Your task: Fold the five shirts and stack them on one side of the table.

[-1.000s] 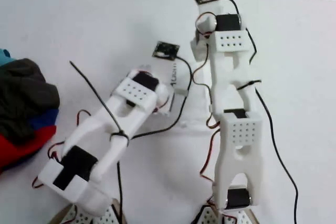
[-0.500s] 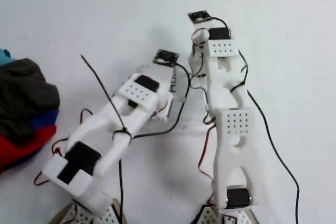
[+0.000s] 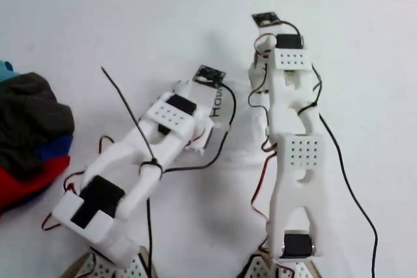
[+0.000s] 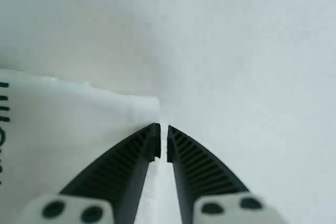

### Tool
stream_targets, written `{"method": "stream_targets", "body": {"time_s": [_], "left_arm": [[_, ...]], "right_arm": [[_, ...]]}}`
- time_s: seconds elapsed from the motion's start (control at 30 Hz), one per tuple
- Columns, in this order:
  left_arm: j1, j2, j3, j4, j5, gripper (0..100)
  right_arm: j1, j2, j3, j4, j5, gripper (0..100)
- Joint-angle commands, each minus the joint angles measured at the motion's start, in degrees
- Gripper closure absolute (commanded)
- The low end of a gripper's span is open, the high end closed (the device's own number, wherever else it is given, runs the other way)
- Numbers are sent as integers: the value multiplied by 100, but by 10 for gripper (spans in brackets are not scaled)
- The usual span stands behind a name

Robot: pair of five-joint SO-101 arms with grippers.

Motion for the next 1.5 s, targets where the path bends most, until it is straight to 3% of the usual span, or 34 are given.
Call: {"method": "stream_targets", "body": {"time_s": [0.0, 0.13, 0.37, 0.47, 0.57, 0.83, 0.93, 1.27, 1.47], "left_arm": [[-35, -79, -532, 237, -26, 975], [-18, -79, -1341, 976, -35, 975], [-62, -79, -2888, 2180, -44, 975], [-88, -79, -3108, 2347, -202, 975], [-492, -79, -3116, 2303, -484, 975], [-2813, -53, -3081, 1960, -492, 975], [-3385, -53, -3081, 1864, -519, 975], [-3886, -70, -2765, 1714, -527, 975], [-4026, -70, -2299, 1327, -527, 975]], "right_arm": [[13, -936, -264, 171, -9, 967], [22, -1376, -255, 365, -35, 955], [4, -1543, -246, 752, -9, 764], [4, -1543, -202, 760, -9, 733], [-119, -1490, -167, 1033, -62, 733], [-752, -2062, 1389, 1033, -44, 730], [-813, -2325, 1864, 866, -62, 708], [-804, -1886, 2567, -189, -62, 669], [-945, -963, 2558, -268, -62, 669]]}}
